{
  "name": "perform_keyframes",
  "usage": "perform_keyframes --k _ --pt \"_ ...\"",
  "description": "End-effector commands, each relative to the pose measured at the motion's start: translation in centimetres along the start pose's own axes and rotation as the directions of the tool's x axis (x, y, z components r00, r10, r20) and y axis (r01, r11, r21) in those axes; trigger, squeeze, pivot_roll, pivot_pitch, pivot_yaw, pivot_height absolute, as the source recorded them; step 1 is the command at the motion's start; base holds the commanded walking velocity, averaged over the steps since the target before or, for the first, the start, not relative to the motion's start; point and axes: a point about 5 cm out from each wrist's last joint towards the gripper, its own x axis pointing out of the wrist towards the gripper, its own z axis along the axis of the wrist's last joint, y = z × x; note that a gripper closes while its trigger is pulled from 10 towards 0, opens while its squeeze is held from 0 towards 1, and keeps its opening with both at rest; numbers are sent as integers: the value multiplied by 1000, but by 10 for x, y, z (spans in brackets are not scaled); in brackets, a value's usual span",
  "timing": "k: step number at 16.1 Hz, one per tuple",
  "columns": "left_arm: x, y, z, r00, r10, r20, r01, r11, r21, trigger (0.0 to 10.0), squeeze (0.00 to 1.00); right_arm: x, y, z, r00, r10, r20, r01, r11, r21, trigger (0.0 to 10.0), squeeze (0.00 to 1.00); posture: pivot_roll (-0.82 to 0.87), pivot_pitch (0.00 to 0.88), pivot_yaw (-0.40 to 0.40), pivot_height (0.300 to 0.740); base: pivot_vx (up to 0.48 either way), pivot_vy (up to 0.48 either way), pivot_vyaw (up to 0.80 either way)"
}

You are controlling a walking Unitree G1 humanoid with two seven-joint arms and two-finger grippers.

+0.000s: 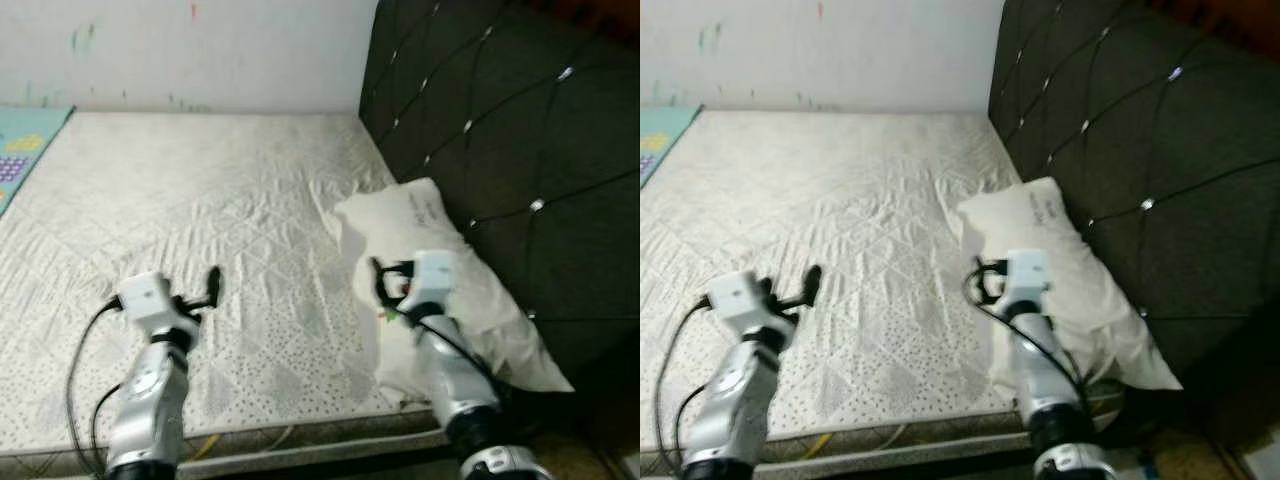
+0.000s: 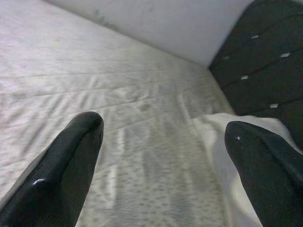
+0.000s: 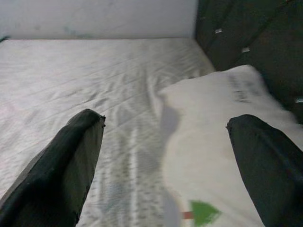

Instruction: Clean up the room

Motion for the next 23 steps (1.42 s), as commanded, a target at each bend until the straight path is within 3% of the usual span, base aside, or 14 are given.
perform_keyframes --k 1,3,4,7,9,13,18,23 --pt "1 -7 -2 1000 -14 -15 14 1000 -12 10000 0 -1 -12 1 1000 -31 -2 31 1000 -7 10000 0 -98 0 -56 740 0 0 0" --pt "1 -7 -1 1000 -20 -21 20 1000 3 10000 0 0 -9 2 1000 -9 -3 9 999 -48 10000 0 -92 0 -54 740 0 0 0" --pt "0 -3 3 1000 18 -2 -17 998 55 10000 0 1 -1 7 999 49 15 -48 997 -58 10000 0 -85 0 -53 740 0 0 0" --pt "-7 4 2 1000 2 -7 -2 999 33 10000 0 -3 13 7 988 152 23 -152 988 2 10000 0 -74 0 -56 740 0 0 0" --pt "-11 8 -1 1000 24 -12 -23 999 31 10000 0 -6 19 5 980 198 27 -197 980 -27 10000 0 -71 0 -57 740 0 0 0" --pt "-10 4 -2 1000 8 -17 -7 999 41 10000 0 -5 19 3 981 192 14 -191 981 -18 10000 0 -65 0 -60 740 0 0 698" --pt "-9 5 -3 999 2 -38 -2 1000 8 10000 0 -5 14 2 987 164 4 -164 986 21 10000 0 -75 0 -52 740 0 0 0" --pt "-6 10 -10 997 20 -76 -26 997 -73 10000 0 -2 10 -5 990 130 -52 -128 991 49 10000 0 -83 0 -53 740 0 0 0"
